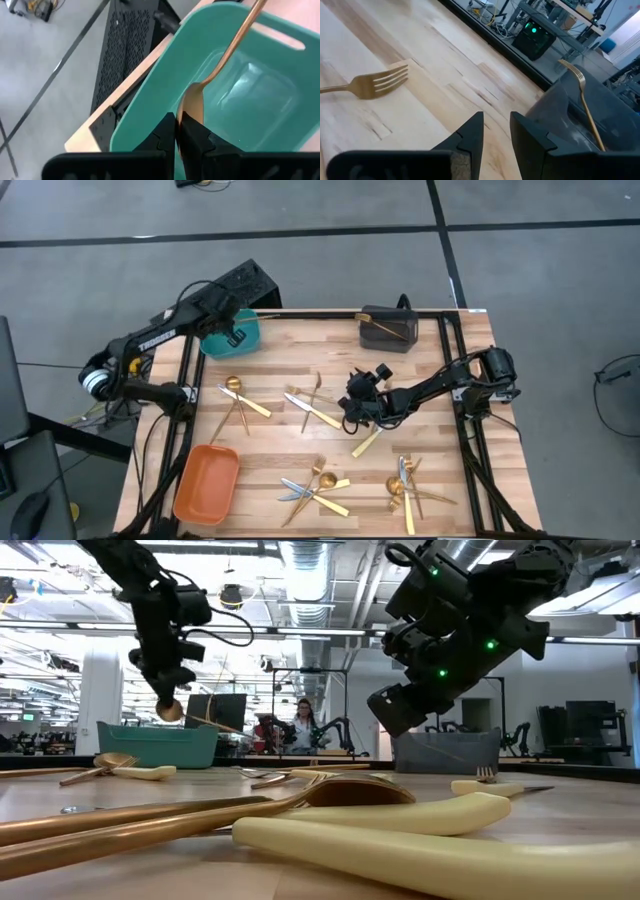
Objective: Sort silverware by color (type)
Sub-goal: Put the gold spoon into the green bin
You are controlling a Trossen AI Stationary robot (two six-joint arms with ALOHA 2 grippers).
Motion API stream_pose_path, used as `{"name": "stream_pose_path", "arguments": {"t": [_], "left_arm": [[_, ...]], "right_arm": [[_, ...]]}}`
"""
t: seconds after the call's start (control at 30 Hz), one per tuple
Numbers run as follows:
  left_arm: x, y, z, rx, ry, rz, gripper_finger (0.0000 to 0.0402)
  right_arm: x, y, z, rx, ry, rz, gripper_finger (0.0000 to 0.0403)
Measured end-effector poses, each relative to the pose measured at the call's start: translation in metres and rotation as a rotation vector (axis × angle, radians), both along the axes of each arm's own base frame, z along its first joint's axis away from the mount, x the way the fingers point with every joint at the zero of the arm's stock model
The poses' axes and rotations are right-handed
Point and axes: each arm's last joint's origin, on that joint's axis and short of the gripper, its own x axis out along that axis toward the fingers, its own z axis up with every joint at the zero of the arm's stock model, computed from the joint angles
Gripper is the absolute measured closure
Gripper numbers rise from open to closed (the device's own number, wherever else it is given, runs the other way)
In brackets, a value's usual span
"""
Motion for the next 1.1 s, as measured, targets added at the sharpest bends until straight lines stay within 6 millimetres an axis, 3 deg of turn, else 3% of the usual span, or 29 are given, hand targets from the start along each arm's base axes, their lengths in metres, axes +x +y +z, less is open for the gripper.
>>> {"name": "stream_pose_path", "arguments": {"t": [0.13,0.3,0.6,0.73,0.9,1.1], "left_arm": [[0.006,-0.001,0.002,0.031,-0.014,-0.036,0.0401],[-0.008,-0.004,0.007,0.113,0.153,0.109,0.0401],[-0.008,-0.012,0.016,0.177,0.156,0.131,0.0401],[-0.010,-0.025,0.029,0.137,0.196,0.100,0.0401],[-0.014,-0.042,0.044,-0.030,0.199,0.045,0.0401],[-0.021,-0.051,0.050,-0.034,0.314,0.112,0.0401]], "right_arm": [[-0.001,0.000,-0.001,-0.002,0.017,-0.001,0.0282],[-0.001,-0.003,-0.001,0.000,0.020,-0.006,0.0282],[-0.001,-0.004,-0.001,0.016,0.020,0.001,0.0282],[-0.001,-0.004,-0.001,0.022,0.020,0.004,0.0282],[0.000,-0.007,-0.002,0.035,0.021,0.005,0.0282],[0.003,-0.010,0.000,0.044,-0.022,-0.002,0.0282]]}}
